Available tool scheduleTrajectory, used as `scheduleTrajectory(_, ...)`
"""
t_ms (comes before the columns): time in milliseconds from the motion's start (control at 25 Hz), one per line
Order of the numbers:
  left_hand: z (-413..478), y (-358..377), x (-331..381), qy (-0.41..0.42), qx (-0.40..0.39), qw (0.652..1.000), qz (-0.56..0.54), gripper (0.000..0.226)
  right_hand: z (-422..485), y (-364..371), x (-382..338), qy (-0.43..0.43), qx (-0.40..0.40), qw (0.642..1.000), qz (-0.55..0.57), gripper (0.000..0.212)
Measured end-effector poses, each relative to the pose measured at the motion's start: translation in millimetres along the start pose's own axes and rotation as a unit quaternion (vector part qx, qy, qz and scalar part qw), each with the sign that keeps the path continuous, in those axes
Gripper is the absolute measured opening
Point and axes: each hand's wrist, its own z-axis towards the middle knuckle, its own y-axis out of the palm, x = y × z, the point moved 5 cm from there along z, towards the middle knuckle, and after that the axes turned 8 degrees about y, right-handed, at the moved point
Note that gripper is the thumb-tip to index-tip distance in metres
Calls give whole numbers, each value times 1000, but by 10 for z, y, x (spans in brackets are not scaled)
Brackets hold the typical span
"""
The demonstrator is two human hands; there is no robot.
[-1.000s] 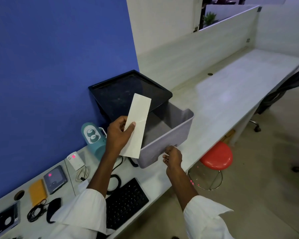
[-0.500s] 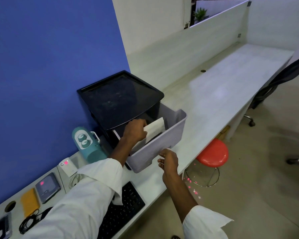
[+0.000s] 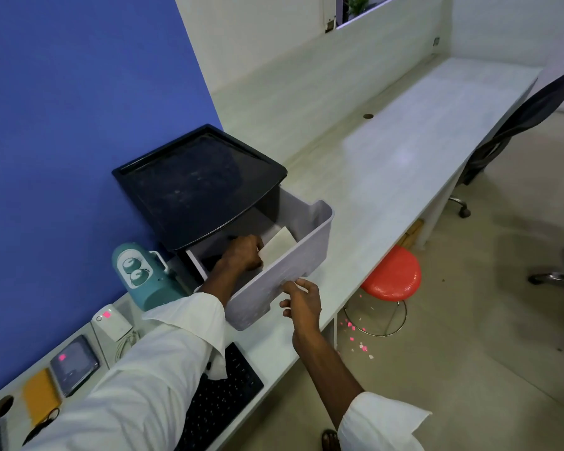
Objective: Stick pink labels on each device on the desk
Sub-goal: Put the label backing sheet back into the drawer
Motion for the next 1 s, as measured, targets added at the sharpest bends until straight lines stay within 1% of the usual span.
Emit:
scheduleTrajectory(120, -63, -93, 39, 15, 29, 999, -10, 45, -83, -18, -32, -30, 2, 1000, -6, 50)
scheduleTrajectory(200, -164, -251, 129, 50, 71, 996, -18, 46, -149, -26, -65, -78, 14, 996, -29, 55)
scheduleTrajectory(240, -247, -348, 188, 75, 95, 992, -25, 44, -197, -21, -89, -113, 22, 992, -51, 56)
scheduleTrajectory(320, -496, -578, 261, 125, 155, 978, -63, 33, -333, 44, -132, -191, 26, 977, -95, 58)
scheduleTrajectory(400, -753, -847, 208, 159, 254, 950, -92, 22, -469, 139, -134, -247, 29, 960, -127, 60)
scheduleTrajectory(480, -932, -1043, 12, 148, 335, 928, -72, 19, -558, 220, -85, -276, 32, 950, -142, 60)
scheduleTrajectory(520, -972, -1086, -121, 124, 349, 927, -51, 21, -589, 258, -56, -286, 29, 946, -149, 61)
scheduleTrajectory(600, -979, -1072, -353, 69, 332, 941, -14, 28, -609, 336, -33, -294, 21, 941, -168, 63)
scheduleTrajectory(680, -982, -981, -453, 41, 305, 951, -8, 31, -587, 426, -76, -293, 13, 938, -186, 66)
scheduleTrajectory(800, -1000, -900, -440, 50, 305, 951, -2, 33, -472, 589, -165, -291, 0, 933, -210, 67)
scheduleTrajectory(1000, -988, -901, -470, 42, 306, 951, -12, 32, -222, 930, -340, -291, -30, 916, -275, 71)
